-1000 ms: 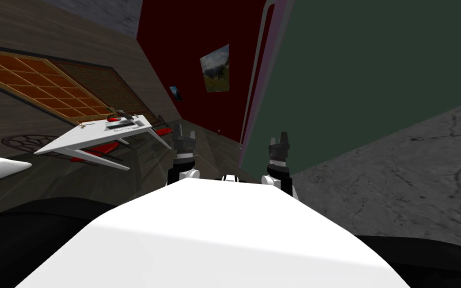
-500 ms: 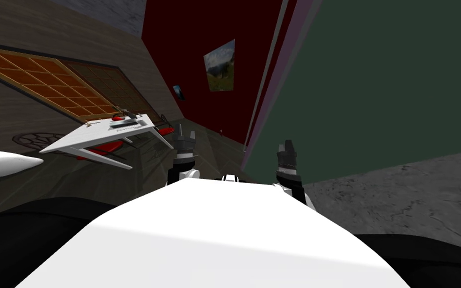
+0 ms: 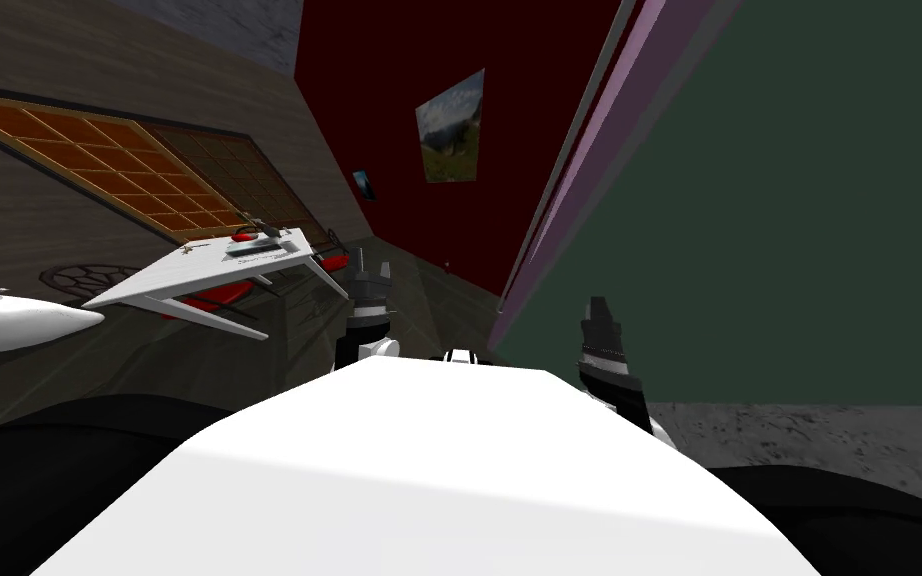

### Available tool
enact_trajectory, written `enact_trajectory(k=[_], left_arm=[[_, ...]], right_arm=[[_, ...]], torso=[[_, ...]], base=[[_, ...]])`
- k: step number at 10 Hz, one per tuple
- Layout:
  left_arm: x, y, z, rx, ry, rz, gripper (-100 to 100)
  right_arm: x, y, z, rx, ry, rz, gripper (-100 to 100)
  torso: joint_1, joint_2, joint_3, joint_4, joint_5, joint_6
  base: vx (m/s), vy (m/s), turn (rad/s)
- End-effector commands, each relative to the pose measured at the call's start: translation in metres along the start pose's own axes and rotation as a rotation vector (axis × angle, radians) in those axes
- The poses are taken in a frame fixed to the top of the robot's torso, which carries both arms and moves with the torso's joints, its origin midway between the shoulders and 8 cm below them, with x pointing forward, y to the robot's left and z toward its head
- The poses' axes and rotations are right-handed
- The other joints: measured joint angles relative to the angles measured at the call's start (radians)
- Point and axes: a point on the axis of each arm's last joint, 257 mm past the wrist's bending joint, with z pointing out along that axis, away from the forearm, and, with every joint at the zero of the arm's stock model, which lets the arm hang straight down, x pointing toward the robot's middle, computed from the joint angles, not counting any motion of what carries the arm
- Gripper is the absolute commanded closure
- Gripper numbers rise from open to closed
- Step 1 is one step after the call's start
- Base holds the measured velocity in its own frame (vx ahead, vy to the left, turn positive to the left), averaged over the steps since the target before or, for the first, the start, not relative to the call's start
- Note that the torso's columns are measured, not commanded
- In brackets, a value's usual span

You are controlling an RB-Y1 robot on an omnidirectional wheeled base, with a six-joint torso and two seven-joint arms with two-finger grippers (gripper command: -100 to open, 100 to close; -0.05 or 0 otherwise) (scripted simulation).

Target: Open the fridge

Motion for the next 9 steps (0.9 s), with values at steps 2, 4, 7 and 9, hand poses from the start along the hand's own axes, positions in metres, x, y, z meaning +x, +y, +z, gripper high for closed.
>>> enact_trajectory(k=[2,4,7,9], left_arm=[[0.0,0.0,0.0,0.0,0.0,0.0,0],[0.0,0.0,0.0,0.0,0.0,0.0,0],[0.0,0.0,0.0,0.0,0.0,0.0,0],[0.0,0.0,0.0,0.0,0.0,0.0,0]], right_arm=[[-0.032,-0.016,-0.023,0.043,-0.008,-0.148,-100],[-0.062,-0.03,-0.048,0.085,-0.009,-0.292,-100],[-0.093,-0.036,-0.067,0.123,-0.007,-0.417,-100],[-0.115,-0.039,-0.082,0.149,-0.002,-0.513,-100]], torso=[[0.0,0.002,0.001,0.001,0.0,0.0],[0.001,0.001,0.0,0.0,0.0,0.0],[0.0,0.003,0.001,0.001,0.0,0.0],[-0.003,0.001,0.0,0.001,0.0,0.0]], base=[[0.128,0.064,0.038],[0.189,0.081,0.071],[0.146,0.072,0.031],[0.132,0.068,0.033]])
